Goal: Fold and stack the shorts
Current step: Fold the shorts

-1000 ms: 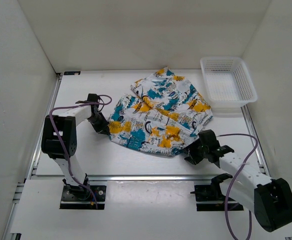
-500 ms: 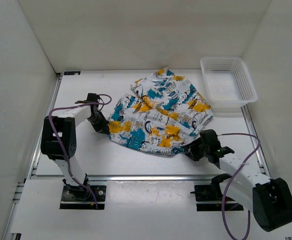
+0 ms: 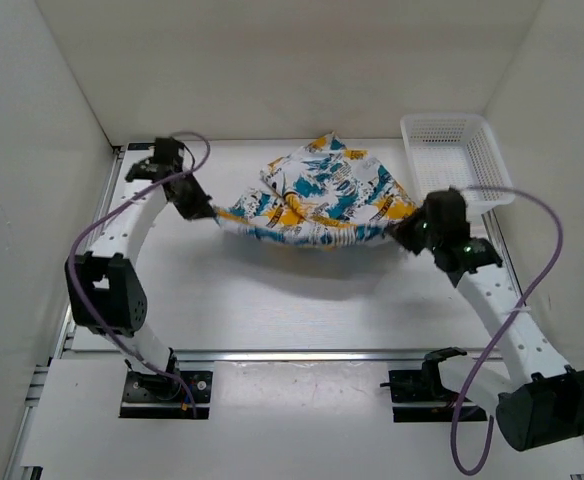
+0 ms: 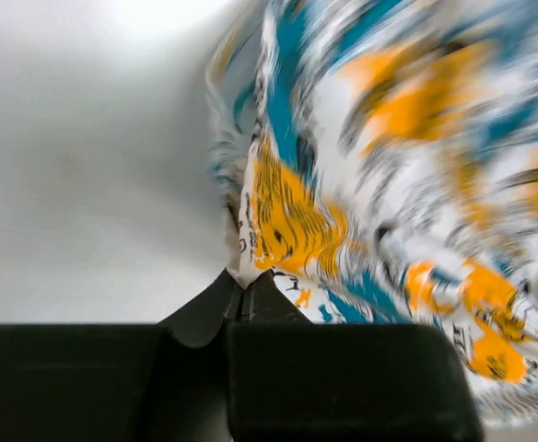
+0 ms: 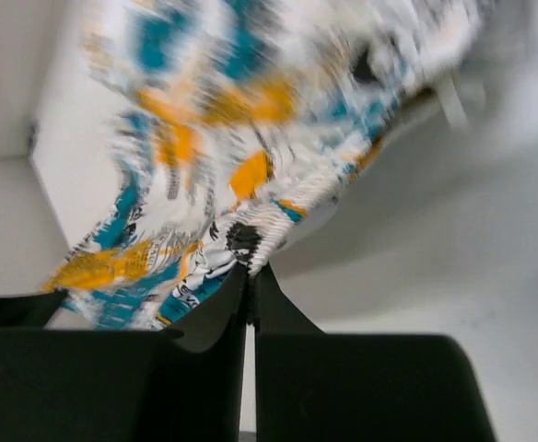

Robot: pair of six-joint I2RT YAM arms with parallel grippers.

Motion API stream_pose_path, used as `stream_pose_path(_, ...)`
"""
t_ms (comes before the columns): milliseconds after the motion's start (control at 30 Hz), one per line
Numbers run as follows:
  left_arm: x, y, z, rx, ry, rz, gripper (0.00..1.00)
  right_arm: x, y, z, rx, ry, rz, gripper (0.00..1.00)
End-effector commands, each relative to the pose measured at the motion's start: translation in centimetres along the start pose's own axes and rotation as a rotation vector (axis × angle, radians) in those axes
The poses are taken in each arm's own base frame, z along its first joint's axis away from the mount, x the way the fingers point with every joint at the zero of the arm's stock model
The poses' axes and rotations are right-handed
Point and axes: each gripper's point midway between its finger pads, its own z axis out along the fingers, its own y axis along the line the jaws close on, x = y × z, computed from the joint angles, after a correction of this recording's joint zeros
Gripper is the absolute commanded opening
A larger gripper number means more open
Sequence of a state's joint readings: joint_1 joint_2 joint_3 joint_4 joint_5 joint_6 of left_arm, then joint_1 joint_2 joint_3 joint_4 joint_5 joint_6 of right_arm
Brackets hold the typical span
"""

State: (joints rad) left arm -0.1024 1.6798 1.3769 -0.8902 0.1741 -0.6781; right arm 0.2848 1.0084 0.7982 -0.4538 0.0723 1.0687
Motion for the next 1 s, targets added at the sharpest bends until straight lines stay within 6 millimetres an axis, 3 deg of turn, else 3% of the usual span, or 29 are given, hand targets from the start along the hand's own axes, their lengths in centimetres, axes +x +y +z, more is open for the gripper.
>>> stream_pose_path(0,-4.4,-4.4,-11.8,0.156,-0.262,0.029,0.1,-5.6,7.6,-5.4,-0.156,-0.122,-0.3,0.0)
stream_pose_path(33,-5.7,-5.8,-16.3,0.221,-0.368,0.031,0.1,-5.8,8.4,-6.0,-0.154,-0.092,-0.348,0.0)
stream_pose_path(67,-6.0,-6.6,-18.7,0.264,-0.417,0.028,0.1,-7.6,12.3,-9.2,-0.253,-0.15,-0.444,0.0)
stream_pose_path(133,-6.4,-7.5,-23.2,0.332,-0.516,0.02,0.1,-7.6,15.4,-12.5,-0.365,-0.132,-0.532,0.0)
stream_pose_path(167,-6.3,-8.0,-27.5,0.4,-0.605,0.02,0.1,-8.1,17.4,-15.6,-0.431,-0.164,-0.604,0.0)
stream_pose_path(233,-5.9,-8.6,-32.0,0.468,-0.701,0.036,0.1,-8.3,18.9,-18.7,-0.499,-0.19,-0.666,0.0)
stream_pose_path(267,-5.0,-8.7,-36.2,0.525,-0.793,0.047,0.1,-7.9,19.0,-20.1,-0.52,-0.177,-0.696,0.0)
stream_pose_path(300,-4.7,-8.4,-38.4,0.544,-0.849,0.044,0.1,-7.8,20.1,-23.1,-0.598,-0.21,-0.752,0.0)
stream_pose_path(333,-4.1,-8.3,-40.4,0.568,-0.895,0.045,0.1,-7.5,20.4,-24.9,-0.64,-0.221,-0.782,0.0)
stream_pose_path(367,-2.8,-7.9,-44.1,0.619,-0.978,0.05,0.1,-7.1,20.5,-26.2,-0.674,-0.226,-0.806,0.0)
stream_pose_path(400,-2.4,-7.3,-45.9,0.626,-1.032,0.047,0.1,-6.9,20.8,-28.4,-0.726,-0.257,-0.828,0.0)
stream_pose_path(433,-1.8,-6.9,-47.5,0.644,-1.072,0.044,0.1,-6.1,21.1,-29.7,-0.78,-0.243,-0.847,0.0)
stream_pose_path(467,-0.5,-6.3,-50.6,0.685,-1.149,0.05,0.1,-5.7,21.1,-30.8,-0.81,-0.247,-0.856,0.0)
stream_pose_path(567,1.5,-4.8,-55.3,0.719,-1.284,0.053,0.1,-5.0,21.0,-34.1,-0.885,-0.284,-0.87,0.0)
stream_pose_path(600,1.8,-4.5,-56.3,0.72,-1.317,0.063,0.1,-4.8,20.9,-35.4,-0.906,-0.298,-0.854,0.0)
stream_pose_path(667,2.8,-3.8,-58.5,0.736,-1.372,0.057,0.1,-4.6,20.7,-36.1,-0.917,-0.302,-0.84,0.0)
stream_pose_path(767,3.4,-3.8,-59.8,0.745,-1.407,0.09,0.1,-4.6,20.2,-36.9,-0.918,-0.317,-0.805,0.0)
stream_pose_path(800,2.8,-4.0,-59.3,0.73,-1.4,0.097,0.1,-4.8,20.0,-37.2,-0.913,-0.335,-0.801,0.0)
stream_pose_path(867,2.0,-4.7,-58.4,0.723,-1.374,0.108,0.1,-5.2,19.7,-35.8,-0.867,-0.333,-0.783,0.0)
stream_pose_path(900,0.0,-5.6,-55.9,0.679,-1.321,0.104,0.1,-5.9,19.5,-34.9,-0.826,-0.352,-0.764,0.0)
stream_pose_path(967,-2.2,-6.4,-52.9,0.63,-1.261,0.099,0.1,-6.4,18.8,-31.7,-0.739,-0.323,-0.739,0.0)
